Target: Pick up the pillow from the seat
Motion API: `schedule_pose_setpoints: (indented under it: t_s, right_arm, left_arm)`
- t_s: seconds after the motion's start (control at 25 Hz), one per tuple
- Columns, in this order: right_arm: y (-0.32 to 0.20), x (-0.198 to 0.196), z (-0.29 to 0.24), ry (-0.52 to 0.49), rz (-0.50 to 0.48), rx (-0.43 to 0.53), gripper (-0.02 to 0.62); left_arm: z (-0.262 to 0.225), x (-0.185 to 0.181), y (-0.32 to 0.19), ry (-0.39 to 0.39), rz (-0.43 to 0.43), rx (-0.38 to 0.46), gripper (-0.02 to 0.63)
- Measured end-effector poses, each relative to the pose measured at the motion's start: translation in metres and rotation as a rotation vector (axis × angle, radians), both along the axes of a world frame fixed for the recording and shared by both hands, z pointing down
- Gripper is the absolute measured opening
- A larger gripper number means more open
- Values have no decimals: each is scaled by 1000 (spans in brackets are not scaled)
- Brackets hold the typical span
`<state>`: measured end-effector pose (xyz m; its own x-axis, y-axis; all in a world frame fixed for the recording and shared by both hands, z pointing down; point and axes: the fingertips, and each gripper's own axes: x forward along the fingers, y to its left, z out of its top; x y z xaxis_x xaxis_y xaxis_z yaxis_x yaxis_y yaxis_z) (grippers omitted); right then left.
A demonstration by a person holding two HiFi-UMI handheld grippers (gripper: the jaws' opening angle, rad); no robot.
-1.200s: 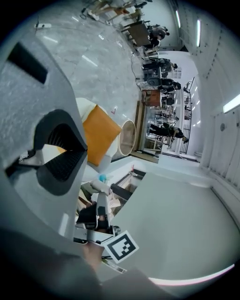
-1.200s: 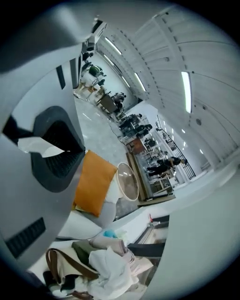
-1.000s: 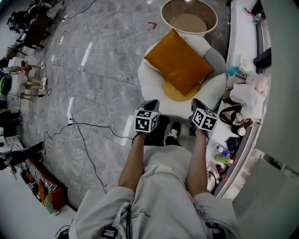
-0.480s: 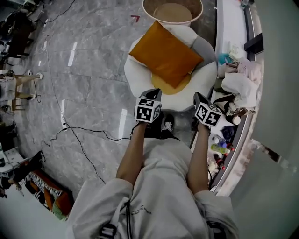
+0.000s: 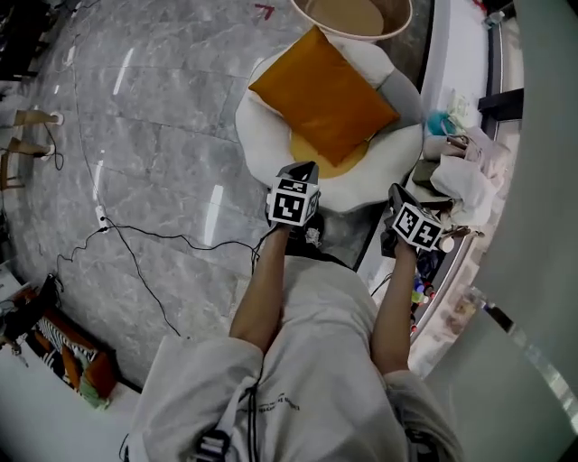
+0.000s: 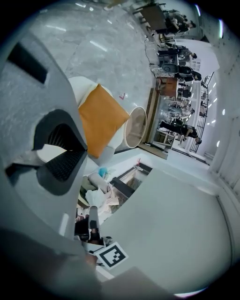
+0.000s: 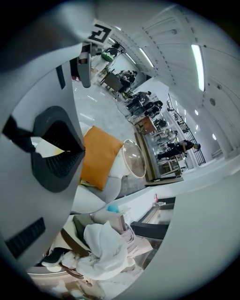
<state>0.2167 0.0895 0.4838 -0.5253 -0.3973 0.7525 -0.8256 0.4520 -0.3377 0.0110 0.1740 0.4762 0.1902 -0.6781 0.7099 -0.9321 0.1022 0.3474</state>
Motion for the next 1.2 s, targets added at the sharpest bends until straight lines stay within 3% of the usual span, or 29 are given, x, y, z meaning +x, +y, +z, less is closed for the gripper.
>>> schedule_pose_setpoints:
  t_s: [0.2,0.32,0.4,0.48,0.56,0.84,1.2]
  right_arm:
    - [-40,-38,-3,15,10,0,6]
    - [-43,-77,7,29,-60,-15,6]
    - [-36,-103,19,-34,-95,-70,6]
    - [-26,-129,34,-106,-127,-128,6]
    - [-20,-148,51,-85,-167,-136,6]
    - [-33,-174,81,64,-275,-105,6]
    - [-89,-166,65,103,-375,-29,7]
  left_arm:
    - [18,-61,0,-45,-48,-13,9]
    - [29,-90,8,0,-127,-29,9]
    - [40,-97,15,44,-158,-52,9]
    - [58,-102,19,70,-152,-73,9]
    - [77,-110,19,82,-134,-88,9]
    - [113,-124,3,121,-53,-100,9]
    - [125,-142,-29,87,-47,-161,9]
